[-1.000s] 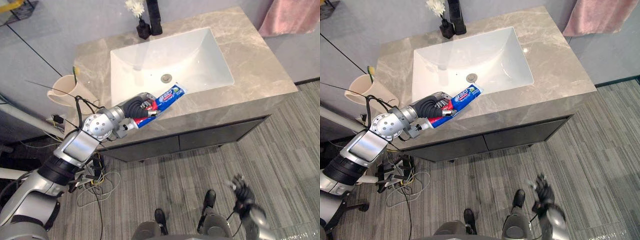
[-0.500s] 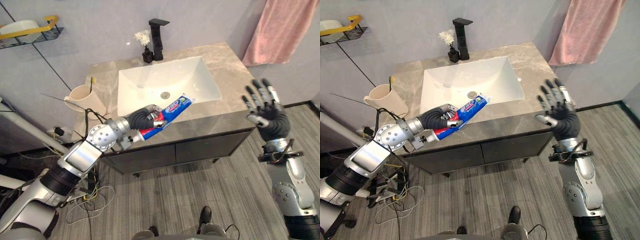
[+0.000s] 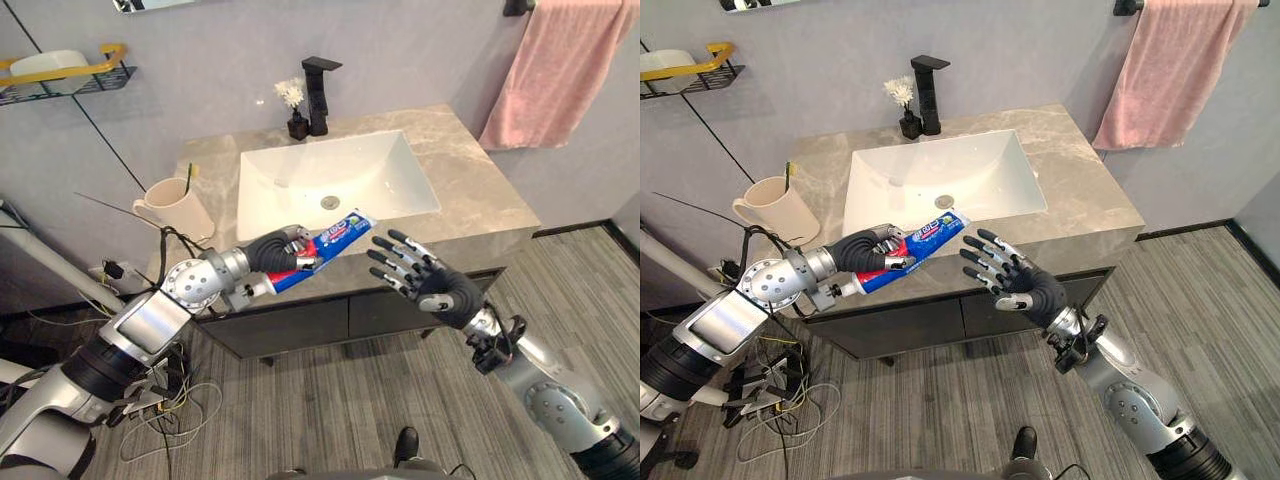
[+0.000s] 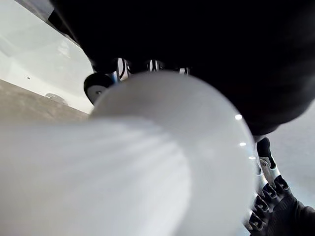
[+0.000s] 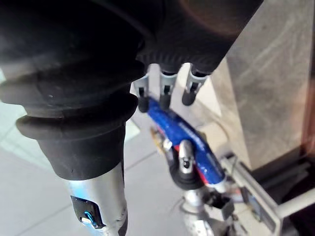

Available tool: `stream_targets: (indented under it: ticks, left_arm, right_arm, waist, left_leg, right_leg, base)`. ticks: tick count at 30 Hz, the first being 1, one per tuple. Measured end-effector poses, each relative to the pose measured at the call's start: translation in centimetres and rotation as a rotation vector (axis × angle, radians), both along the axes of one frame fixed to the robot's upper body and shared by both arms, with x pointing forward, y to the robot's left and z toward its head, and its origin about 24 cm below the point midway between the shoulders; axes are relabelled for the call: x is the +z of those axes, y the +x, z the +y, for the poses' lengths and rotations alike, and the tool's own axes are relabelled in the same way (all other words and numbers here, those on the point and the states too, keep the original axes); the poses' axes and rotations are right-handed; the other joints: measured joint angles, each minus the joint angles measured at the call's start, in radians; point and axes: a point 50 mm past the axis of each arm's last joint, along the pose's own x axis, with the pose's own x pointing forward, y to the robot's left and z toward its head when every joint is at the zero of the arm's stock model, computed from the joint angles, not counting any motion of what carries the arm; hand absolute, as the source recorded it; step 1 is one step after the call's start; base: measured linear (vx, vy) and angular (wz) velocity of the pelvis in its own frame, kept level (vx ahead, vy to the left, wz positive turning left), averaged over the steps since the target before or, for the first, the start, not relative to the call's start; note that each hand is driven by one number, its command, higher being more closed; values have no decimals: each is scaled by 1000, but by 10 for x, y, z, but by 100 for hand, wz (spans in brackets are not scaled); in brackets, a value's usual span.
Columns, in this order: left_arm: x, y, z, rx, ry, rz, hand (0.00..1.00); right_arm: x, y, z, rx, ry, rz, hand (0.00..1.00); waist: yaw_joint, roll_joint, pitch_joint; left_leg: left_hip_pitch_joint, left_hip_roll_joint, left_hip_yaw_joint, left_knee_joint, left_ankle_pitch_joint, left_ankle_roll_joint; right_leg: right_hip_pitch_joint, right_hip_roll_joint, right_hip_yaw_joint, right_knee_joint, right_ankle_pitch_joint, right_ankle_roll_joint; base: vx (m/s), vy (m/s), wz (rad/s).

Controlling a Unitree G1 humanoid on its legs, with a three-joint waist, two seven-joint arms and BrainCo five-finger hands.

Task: Organize washtable

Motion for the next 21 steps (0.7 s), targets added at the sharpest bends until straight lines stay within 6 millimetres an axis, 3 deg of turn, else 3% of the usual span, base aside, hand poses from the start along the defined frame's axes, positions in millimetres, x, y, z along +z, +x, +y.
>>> stream_targets:
  ticks: [11, 14, 21]
  left_arm:
    - [-2, 0, -13, -19, -30, -21, 100]
    - [-1, 1, -16, -21, -45, -31, 100]
    - [8, 4, -12, 5, -55, -75, 100]
  right_arm:
    - [-13, 11, 14, -116, 194, 79, 0]
    - [-11, 16, 9, -182, 242, 64, 0]
    - [-25, 24, -3, -294, 270, 124, 0]
  waist:
    - [5, 1, -28]
    - [6, 0, -28]
    - [5, -1, -29]
  left_leg:
    - [-16, 1, -10, 12, 0, 0]
    - [-16, 1, -10, 12, 0, 0]
    - [-16, 1, -16, 10, 3, -1]
  right_leg:
    - [0, -3, -12, 0, 1, -2]
    - [0, -3, -12, 0, 1, -2]
    - [0, -2, -17, 0, 1, -2]
  base:
    - [-15, 5, 3]
    - [0, 0, 0]
    - [3, 4, 0]
